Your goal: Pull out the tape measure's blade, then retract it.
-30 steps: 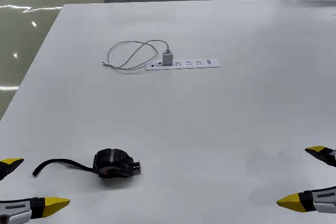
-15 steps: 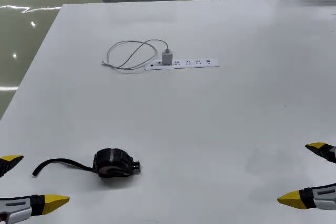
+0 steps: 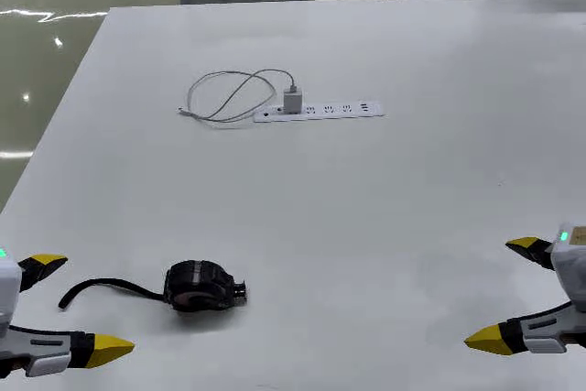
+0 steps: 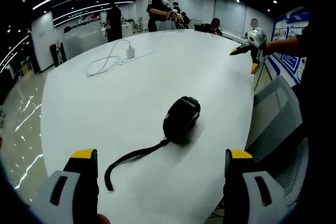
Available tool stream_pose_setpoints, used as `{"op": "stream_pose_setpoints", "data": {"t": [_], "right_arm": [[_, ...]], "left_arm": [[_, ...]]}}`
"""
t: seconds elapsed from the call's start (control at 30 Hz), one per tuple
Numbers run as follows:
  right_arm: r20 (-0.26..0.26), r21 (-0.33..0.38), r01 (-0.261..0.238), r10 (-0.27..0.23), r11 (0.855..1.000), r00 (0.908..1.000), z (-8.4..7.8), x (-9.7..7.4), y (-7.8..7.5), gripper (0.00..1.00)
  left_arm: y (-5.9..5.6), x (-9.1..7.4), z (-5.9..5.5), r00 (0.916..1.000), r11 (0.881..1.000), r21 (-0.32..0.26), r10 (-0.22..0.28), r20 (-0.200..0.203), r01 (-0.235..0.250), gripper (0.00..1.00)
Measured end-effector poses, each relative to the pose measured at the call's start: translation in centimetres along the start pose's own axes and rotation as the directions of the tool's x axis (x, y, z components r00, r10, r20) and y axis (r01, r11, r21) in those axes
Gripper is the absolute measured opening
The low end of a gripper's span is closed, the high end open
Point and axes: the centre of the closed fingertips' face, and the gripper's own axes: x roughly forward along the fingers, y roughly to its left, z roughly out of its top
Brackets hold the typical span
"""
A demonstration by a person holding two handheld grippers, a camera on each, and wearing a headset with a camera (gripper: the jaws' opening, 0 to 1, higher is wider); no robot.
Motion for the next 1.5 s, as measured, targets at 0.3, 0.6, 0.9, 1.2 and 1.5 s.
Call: {"op": "stream_pose_setpoints", "data": {"t": [0.3,0.6,0.9,1.2,1.5], "right_arm": [[0.006,-0.057,-0.047,0.048,0.997,0.9988,2.6,1.7,0.5,0.99],[0.007,-0.119,-0.112,0.114,0.986,0.9934,4.8,3.7,1.6,0.99],[0.041,-0.185,-0.124,0.134,0.975,0.9902,7.2,6.0,2.4,0.99],[0.092,-0.205,-0.144,0.165,0.968,0.9820,10.0,8.6,3.9,0.99],[0.073,-0.242,-0.207,0.230,0.948,0.9704,11.1,11.7,6.5,0.99]], "left_arm": [[-0.5,1.4,2.2,0.9974,0.994,0.082,-0.070,-0.015,0.071,0.99],[-1.5,3.2,1.5,0.9825,0.966,0.202,-0.134,-0.130,0.158,0.98],[-2.5,5.1,2.3,0.9640,0.925,0.293,-0.196,-0.180,0.243,0.93],[-3.5,6.7,3.2,0.9503,0.895,0.336,-0.235,-0.204,0.294,0.95],[-4.5,8.5,3.5,0.9365,0.859,0.396,-0.234,-0.261,0.325,0.80]]}}
